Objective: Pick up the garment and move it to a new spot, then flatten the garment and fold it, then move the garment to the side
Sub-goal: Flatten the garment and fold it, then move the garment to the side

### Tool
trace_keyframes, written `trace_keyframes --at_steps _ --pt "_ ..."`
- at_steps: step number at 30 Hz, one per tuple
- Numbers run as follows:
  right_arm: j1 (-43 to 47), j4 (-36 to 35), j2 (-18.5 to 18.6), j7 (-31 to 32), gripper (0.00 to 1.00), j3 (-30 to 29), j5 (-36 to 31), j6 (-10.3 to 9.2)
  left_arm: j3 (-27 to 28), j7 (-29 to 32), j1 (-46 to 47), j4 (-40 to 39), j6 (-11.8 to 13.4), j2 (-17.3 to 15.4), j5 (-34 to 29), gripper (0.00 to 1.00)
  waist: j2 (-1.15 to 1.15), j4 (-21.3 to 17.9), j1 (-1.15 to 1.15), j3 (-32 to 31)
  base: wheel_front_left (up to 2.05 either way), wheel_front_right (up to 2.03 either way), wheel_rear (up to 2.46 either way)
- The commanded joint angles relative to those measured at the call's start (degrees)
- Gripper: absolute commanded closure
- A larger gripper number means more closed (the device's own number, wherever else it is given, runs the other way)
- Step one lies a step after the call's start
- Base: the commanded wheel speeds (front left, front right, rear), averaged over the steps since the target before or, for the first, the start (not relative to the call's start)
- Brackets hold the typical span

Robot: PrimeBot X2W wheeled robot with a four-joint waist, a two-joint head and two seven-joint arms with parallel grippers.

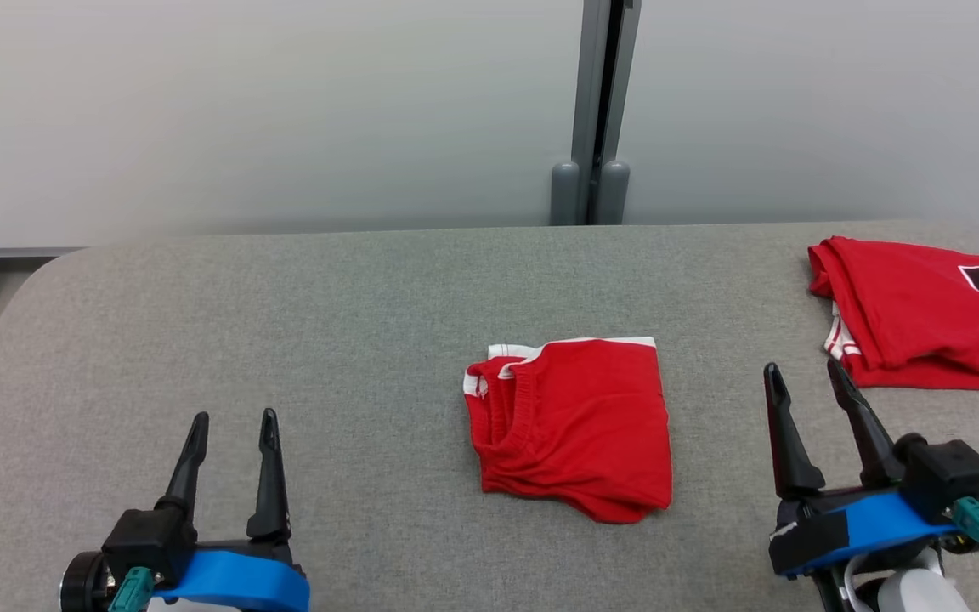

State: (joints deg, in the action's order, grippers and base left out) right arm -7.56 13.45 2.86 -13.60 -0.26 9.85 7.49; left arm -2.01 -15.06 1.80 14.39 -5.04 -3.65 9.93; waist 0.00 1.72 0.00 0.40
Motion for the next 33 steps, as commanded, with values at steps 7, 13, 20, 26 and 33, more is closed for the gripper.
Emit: trace_keyframes --at_steps 7,13,20,26,33 --pt "5.90 -5.85 0.08 2.93 0.00 -1.60 0.62 0.01 -0.86 -0.11 -1.28 -0.33 0.45 -1.11 -1.40 0.00 0.00 -0.68 0.00 -1.31 0.00 0.00 0.00" --pt "8.94 -8.37 0.08 4.74 0.00 -2.11 1.03 0.01 -1.04 1.17 -1.44 -1.36 1.20 -1.48 -1.41 0.00 0.00 0.17 0.00 -1.87 0.00 0.00 0.00" --pt "10.79 -10.88 0.08 7.02 0.00 -2.51 0.56 0.01 -1.27 2.71 -2.49 -3.47 2.08 -1.92 -1.29 0.00 0.00 1.00 0.00 -1.91 0.00 0.00 0.00" --pt "11.13 -11.74 0.08 8.15 0.00 -2.89 0.27 0.01 -1.38 2.99 -2.83 -4.21 2.41 -2.20 -0.95 0.00 0.00 1.40 0.00 -1.70 0.00 0.00 0.00" --pt "11.03 -11.50 0.08 8.61 0.00 -2.93 0.68 0.01 -1.44 3.00 -2.80 -4.39 2.72 -2.46 -0.45 0.00 0.00 1.53 0.00 -1.34 0.00 0.00 0.00"
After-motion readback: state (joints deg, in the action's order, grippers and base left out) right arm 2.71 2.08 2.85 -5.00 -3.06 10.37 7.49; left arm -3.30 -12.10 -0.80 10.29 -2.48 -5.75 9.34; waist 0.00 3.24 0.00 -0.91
